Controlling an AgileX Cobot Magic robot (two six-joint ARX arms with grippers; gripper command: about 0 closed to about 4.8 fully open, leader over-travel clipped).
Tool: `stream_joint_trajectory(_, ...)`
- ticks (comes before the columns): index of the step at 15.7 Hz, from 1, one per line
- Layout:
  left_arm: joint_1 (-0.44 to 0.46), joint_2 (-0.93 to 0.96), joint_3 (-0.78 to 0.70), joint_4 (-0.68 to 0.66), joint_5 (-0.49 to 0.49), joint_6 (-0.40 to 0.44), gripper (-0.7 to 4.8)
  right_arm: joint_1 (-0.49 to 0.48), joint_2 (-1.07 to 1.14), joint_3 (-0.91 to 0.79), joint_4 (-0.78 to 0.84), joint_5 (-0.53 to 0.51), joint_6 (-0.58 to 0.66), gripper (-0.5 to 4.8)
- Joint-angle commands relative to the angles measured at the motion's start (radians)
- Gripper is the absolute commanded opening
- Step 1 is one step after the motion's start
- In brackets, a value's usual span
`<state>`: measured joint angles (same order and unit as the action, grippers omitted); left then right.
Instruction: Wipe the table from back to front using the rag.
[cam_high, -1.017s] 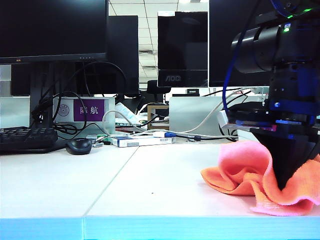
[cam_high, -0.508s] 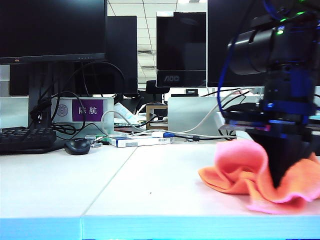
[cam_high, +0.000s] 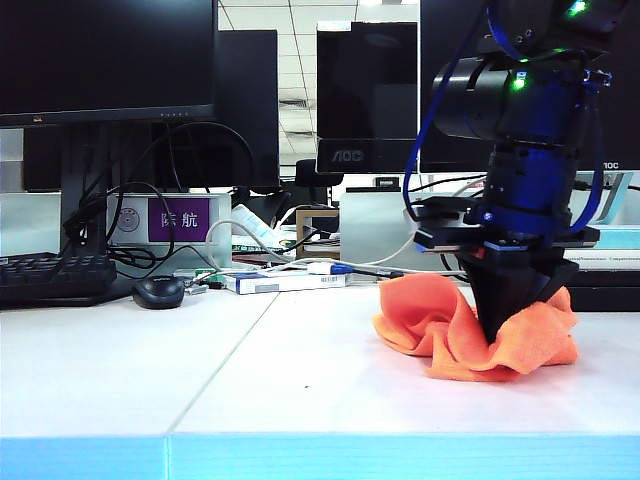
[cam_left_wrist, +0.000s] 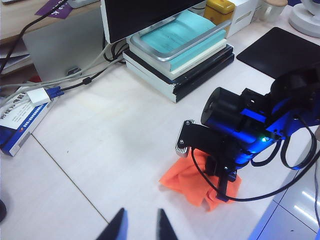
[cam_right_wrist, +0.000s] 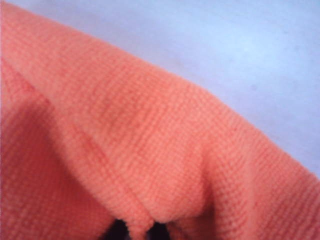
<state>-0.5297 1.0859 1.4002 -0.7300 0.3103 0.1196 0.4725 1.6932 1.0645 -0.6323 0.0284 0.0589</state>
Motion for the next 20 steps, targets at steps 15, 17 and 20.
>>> stream_joint_trajectory(15, -0.001, -0.002, 0.006, -0.017, 0.005, 0.003, 0.85, -0.082, 0.185, 0.223, 0.000, 0.019, 0.016, -0.06)
stream_joint_trajectory(17, -0.001, -0.002, 0.006, -0.017, 0.005, 0.003, 0.84, -0.095, 0.185, 0.245, -0.001, 0.021, 0.016, -0.06)
stream_joint_trajectory(20, -0.001, -0.002, 0.006, -0.017, 0.005, 0.003, 0.85, -0.109, 0.217, 0.318, -0.032, 0.018, 0.011, -0.06)
